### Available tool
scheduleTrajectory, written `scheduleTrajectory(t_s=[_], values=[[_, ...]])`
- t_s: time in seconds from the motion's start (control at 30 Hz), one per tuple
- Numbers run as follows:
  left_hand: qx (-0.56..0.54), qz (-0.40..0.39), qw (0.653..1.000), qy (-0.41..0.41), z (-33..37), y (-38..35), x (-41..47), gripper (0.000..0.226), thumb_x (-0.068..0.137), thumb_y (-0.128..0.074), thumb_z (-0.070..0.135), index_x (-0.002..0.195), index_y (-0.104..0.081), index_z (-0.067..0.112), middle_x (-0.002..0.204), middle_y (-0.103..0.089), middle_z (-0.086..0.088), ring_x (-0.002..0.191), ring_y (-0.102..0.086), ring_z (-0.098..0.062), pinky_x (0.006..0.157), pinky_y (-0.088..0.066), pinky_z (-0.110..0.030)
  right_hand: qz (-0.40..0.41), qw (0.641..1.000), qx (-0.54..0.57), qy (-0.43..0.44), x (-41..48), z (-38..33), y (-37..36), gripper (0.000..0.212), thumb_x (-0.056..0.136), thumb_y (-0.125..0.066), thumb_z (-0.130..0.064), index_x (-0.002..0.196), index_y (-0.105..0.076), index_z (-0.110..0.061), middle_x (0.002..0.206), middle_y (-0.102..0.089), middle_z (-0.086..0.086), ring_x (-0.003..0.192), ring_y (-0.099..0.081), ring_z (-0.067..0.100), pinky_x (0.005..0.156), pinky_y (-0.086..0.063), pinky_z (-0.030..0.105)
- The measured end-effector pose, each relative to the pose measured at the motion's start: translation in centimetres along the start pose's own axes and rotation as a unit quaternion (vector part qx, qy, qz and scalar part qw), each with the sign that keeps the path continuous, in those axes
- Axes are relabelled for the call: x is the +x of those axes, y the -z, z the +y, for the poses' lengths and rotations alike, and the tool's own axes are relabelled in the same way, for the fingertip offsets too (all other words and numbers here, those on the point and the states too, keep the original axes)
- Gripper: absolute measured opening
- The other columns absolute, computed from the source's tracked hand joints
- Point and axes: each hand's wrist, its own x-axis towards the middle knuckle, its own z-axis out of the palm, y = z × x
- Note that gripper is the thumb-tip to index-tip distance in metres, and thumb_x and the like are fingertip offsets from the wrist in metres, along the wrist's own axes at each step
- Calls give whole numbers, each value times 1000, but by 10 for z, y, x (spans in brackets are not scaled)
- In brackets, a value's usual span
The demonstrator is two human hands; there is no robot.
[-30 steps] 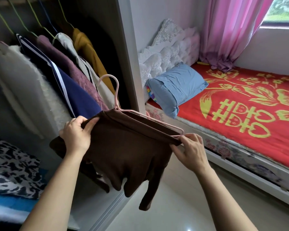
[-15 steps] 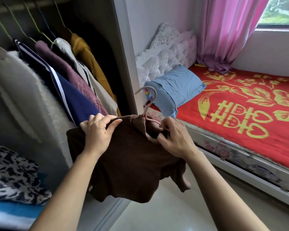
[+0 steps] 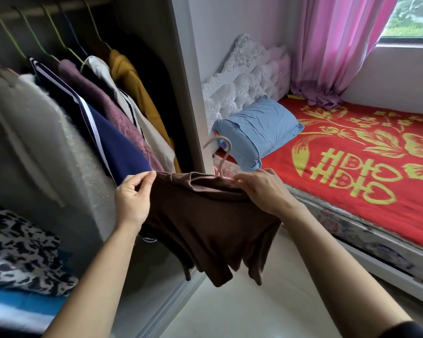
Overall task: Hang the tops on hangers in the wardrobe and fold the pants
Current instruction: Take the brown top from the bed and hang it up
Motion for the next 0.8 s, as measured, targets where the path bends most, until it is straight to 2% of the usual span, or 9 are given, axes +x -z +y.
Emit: scheduleTrajectory(t_s=[0.13, 0.17, 0.23, 0.3, 0.47, 0.57, 0.67, 0.73, 0.8], values=[[0, -31, 999, -13, -2, 4, 6, 16, 91, -67, 36, 99, -76, 26, 93, -69, 12, 86, -62, 10, 76, -43, -2, 107, 986, 127, 29, 17, -29, 14, 24, 101, -49, -34, 113, -69, -28, 94, -71, -5, 86, -59, 21, 79, -45, 36], [-21, -14, 1000, 2, 1, 6, 8, 14, 91, -66, 39, 97, -75, 31, 90, -70, 16, 85, -63, 11, 75, -44, -2, 80, 991, 97, 53, 19, -30, 12, 24, 102, -50, -29, 116, -68, -31, 89, -69, -4, 83, -60, 21, 76, -43, 35], [-67, 36, 996, 35, 5, 13, 12, 10, 90, -66, 45, 86, -74, 41, 85, -71, 26, 84, -64, 12, 73, -46, -2, -63, 995, -16, 71, 13, -30, 4, 36, 102, -46, -21, 127, -63, -40, 87, -69, 0, 83, -63, 20, 75, -39, 32], [-74, 43, 996, 24, 3, 18, 15, 9, 88, -68, 47, 81, -73, 45, 84, -70, 29, 84, -64, 11, 73, -47, -2, -149, 986, -53, 45, 7, -28, -3, 36, 102, -45, -21, 127, -64, -36, 104, -72, 0, 98, -65, 22, 82, -41, 33], [-3, -28, 1000, 2, -12, 18, 22, 15, 89, -67, 44, 94, -76, 32, 96, -73, 7, 91, -67, -4, 83, -52, -20, 24, 995, 89, 33, 28, -34, 22, 23, 104, -49, -25, 116, -68, -17, 107, -71, 1, 102, -63, 24, 89, -49, 42], [1, -31, 999, 17, -19, 24, 20, 9, 90, -67, 43, 92, -73, 36, 97, -71, 5, 89, -66, -2, 81, -49, -18, -18, 997, 72, 23, 35, -40, 30, 29, 105, -47, -25, 127, -64, -18, 119, -68, 3, 112, -60, 25, 95, -48, 45], [0, -26, 1000, 10, -18, 27, 23, 14, 90, -68, 41, 94, -75, 30, 94, -70, 8, 84, -63, 10, 71, -42, -1, -76, 995, 55, 21, 37, -40, 36, 32, 106, -45, -28, 132, -62, -23, 124, -66, 2, 114, -59, 24, 96, -47, 44], [5, -31, 999, 9, -15, 29, 26, 16, 89, -68, 42, 93, -75, 29, 93, -68, 11, 83, -61, 15, 69, -39, 2, -60, 996, 60, 21, 40, -42, 42, 32, 106, -44, -30, 131, -62, -23, 121, -65, 3, 112, -59, 24, 95, -47, 43], [9, -33, 999, 19, -17, 34, 29, 13, 89, -67, 44, 89, -74, 33, 94, -68, 8, 86, -62, 7, 73, -41, -4, -26, 997, 73, 15, 45, -46, 46, 31, 106, -44, -30, 129, -63, -21, 118, -65, 4, 111, -59, 24, 93, -47, 43]])
